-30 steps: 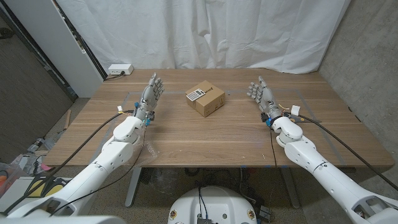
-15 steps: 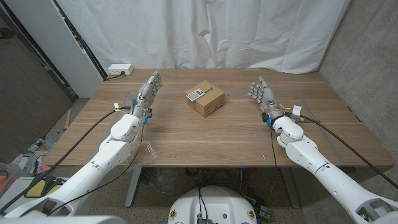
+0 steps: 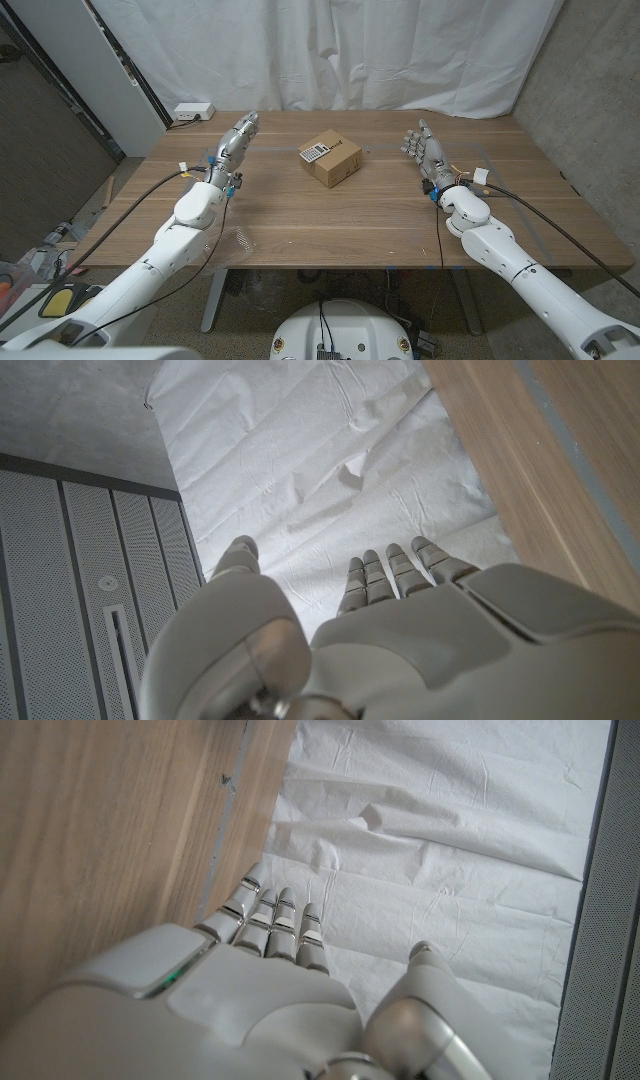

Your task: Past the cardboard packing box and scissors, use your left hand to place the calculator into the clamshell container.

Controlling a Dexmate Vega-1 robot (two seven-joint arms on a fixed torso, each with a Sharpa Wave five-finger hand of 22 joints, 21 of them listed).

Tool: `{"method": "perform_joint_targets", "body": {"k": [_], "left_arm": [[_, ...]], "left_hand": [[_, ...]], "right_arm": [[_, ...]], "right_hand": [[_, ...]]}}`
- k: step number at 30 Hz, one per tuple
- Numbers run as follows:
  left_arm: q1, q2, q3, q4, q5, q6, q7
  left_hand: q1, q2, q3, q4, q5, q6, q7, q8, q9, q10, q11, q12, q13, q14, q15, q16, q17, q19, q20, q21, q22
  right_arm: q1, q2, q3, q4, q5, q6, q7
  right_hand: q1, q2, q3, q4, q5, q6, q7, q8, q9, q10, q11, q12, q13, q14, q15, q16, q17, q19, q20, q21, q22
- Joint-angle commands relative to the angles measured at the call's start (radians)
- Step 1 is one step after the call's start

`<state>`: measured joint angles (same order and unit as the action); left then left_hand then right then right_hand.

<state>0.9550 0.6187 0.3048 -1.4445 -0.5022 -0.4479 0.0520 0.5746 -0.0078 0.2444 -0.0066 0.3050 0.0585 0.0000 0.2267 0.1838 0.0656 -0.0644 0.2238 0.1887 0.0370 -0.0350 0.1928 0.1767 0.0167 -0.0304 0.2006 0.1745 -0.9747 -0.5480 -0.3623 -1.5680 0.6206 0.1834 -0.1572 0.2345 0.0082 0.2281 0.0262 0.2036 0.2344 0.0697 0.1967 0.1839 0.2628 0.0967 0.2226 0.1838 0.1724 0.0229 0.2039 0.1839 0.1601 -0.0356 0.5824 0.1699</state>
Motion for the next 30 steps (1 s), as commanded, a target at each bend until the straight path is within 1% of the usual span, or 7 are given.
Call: {"method": "perform_joint_targets", "body": {"k": [1,5,12,14,18,25,30], "left_arm": [[0.035,0.043,-0.018,-0.052,0.112,-0.005,0.082],[0.047,0.044,-0.026,-0.068,0.172,-0.009,0.14],[0.052,0.054,-0.031,-0.08,0.243,-0.019,0.18],[0.053,0.049,-0.032,-0.077,0.268,-0.031,0.2],[0.049,0.049,-0.028,-0.069,0.319,-0.046,0.221],[0.053,0.04,-0.027,-0.055,0.396,-0.073,0.272],[0.056,0.031,-0.03,-0.049,0.451,-0.089,0.317]], "left_hand": [[0.026,-0.001,0.005,-0.013,-0.003,0.011,-0.001,0.006,0.005,0.009,-0.006,0.001,0.001,0.01,-0.009,0.005,0.001,0.006,-0.045,0.001,0.002],[0.042,0.0,0.009,-0.022,-0.005,0.023,-0.001,0.008,0.006,0.017,-0.007,0.002,0.001,0.018,-0.012,0.006,0.0,0.008,-0.046,0.001,0.002],[0.065,0.0,0.013,-0.036,-0.009,0.042,-0.001,0.011,0.006,0.04,-0.003,0.006,0.001,0.039,-0.013,0.009,0.0,0.021,-0.049,0.005,0.002],[0.075,0.001,0.015,-0.042,-0.011,0.057,-0.002,0.014,0.007,0.051,-0.008,0.007,0.002,0.048,-0.015,0.009,0.001,0.03,-0.05,0.007,0.003],[0.079,0.0,0.014,-0.045,-0.014,0.069,-0.003,0.015,0.007,0.065,-0.002,0.01,0.002,0.062,-0.017,0.011,0.001,0.046,-0.049,0.012,0.003],[0.082,-0.002,0.01,-0.047,-0.018,0.097,-0.002,0.02,0.008,0.093,-0.01,0.015,0.002,0.093,-0.021,0.017,0.002,0.068,-0.05,0.017,0.003],[0.092,-0.004,0.01,-0.053,-0.02,0.13,-0.01,0.026,0.008,0.125,-0.011,0.02,0.003,0.131,-0.031,0.023,0.002,0.094,-0.047,0.023,0.003]], "right_arm": [[-0.004,0.012,0.003,-0.018,0.008,-0.004,-0.017],[-0.005,0.015,0.004,-0.022,0.008,-0.003,-0.024],[-0.01,0.022,0.009,-0.025,0.017,0.004,-0.027],[-0.014,0.023,0.013,-0.027,0.021,0.008,-0.028],[-0.023,0.024,0.017,-0.032,0.021,0.016,-0.034],[-0.027,0.028,0.02,-0.03,0.031,0.016,-0.034],[-0.027,0.036,0.023,-0.028,0.031,0.027,-0.041]], "right_hand": [[0.011,0.005,0.002,-0.007,0.0,0.01,-0.006,0.007,0.005,0.007,-0.004,0.006,0.003,0.013,0.003,0.004,0.003,0.009,-0.021,-0.005,0.003],[0.012,0.006,0.003,-0.008,-0.001,0.011,-0.005,0.007,0.005,0.01,-0.004,0.007,0.003,0.015,0.002,0.004,0.003,0.011,-0.02,-0.006,0.004],[0.013,0.007,0.003,-0.01,-0.002,0.017,-0.004,0.009,0.005,0.016,-0.006,0.008,0.003,0.021,0.001,0.005,0.003,0.017,-0.018,-0.008,0.004],[0.014,0.007,0.003,-0.01,-0.002,0.019,-0.004,0.009,0.005,0.018,-0.006,0.009,0.003,0.024,0.002,0.006,0.003,0.02,-0.019,-0.008,0.004],[0.015,0.008,0.003,-0.011,-0.003,0.023,-0.004,0.01,0.005,0.022,-0.007,0.01,0.003,0.029,0.001,0.007,0.003,0.026,-0.019,-0.009,0.004],[0.016,0.009,0.003,-0.013,-0.004,0.026,-0.005,0.01,0.005,0.027,-0.008,0.011,0.003,0.035,0.001,0.008,0.003,0.03,-0.018,-0.011,0.004],[0.017,0.01,0.003,-0.014,-0.005,0.028,-0.006,0.009,0.005,0.035,-0.011,0.013,0.003,0.043,-0.004,0.009,0.003,0.039,-0.021,-0.013,0.004]]}}
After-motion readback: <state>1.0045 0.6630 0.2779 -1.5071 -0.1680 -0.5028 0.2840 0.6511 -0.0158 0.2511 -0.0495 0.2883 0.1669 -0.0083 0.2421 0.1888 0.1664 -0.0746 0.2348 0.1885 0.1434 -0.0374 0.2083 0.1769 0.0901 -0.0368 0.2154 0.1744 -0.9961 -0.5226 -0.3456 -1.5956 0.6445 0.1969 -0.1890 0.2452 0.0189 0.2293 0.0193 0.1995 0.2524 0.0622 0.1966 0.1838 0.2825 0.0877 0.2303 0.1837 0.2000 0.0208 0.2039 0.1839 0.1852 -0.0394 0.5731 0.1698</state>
